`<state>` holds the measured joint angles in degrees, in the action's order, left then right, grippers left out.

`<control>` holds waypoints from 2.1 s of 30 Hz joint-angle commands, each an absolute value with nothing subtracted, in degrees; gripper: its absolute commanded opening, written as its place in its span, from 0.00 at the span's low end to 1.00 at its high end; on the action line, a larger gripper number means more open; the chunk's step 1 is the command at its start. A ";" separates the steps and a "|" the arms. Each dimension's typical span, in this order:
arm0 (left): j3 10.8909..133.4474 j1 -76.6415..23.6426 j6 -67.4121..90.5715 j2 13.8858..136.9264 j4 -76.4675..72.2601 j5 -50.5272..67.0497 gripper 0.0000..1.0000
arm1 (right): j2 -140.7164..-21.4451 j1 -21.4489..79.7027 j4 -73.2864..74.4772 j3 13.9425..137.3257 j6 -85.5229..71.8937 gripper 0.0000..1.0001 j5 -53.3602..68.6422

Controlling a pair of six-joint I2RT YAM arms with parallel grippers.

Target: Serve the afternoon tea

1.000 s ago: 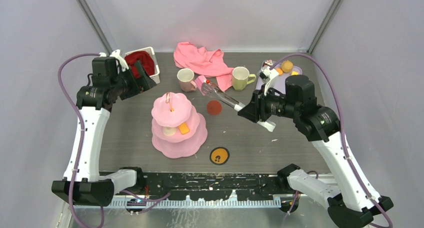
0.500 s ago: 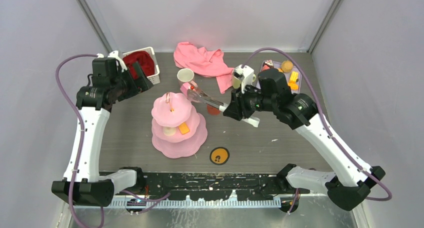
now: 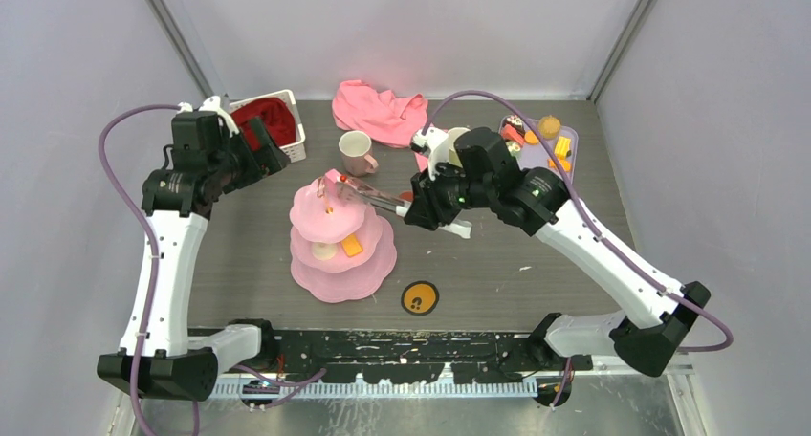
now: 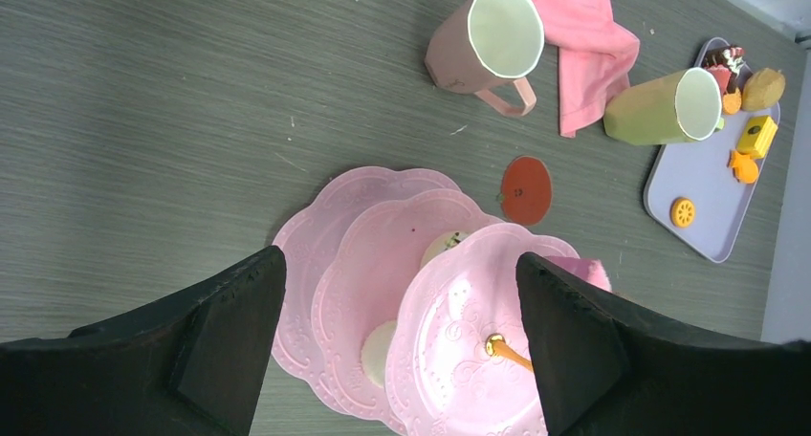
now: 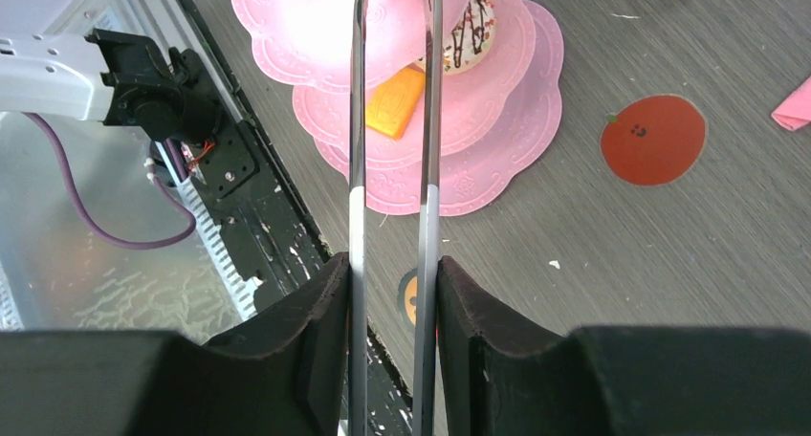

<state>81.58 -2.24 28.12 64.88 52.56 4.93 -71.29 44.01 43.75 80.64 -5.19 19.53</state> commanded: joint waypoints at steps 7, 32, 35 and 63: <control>80.82 -2.02 28.56 63.73 49.39 4.83 0.89 | -74.05 46.04 37.60 83.74 -3.63 0.18 19.33; 81.81 -2.07 29.01 65.51 48.43 6.65 0.89 | -67.40 46.23 42.17 86.06 -1.04 0.52 7.94; 82.19 -2.02 29.05 65.83 48.45 6.81 0.89 | -66.37 46.19 42.77 85.93 -0.70 0.47 4.59; 81.45 -1.98 27.01 66.01 48.84 6.78 0.89 | -68.04 7.43 31.73 62.43 -12.41 0.45 -8.13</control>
<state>80.77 -2.24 28.05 66.26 51.83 6.07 -66.74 8.12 39.20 61.98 -11.03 -9.30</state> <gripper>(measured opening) 0.892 0.436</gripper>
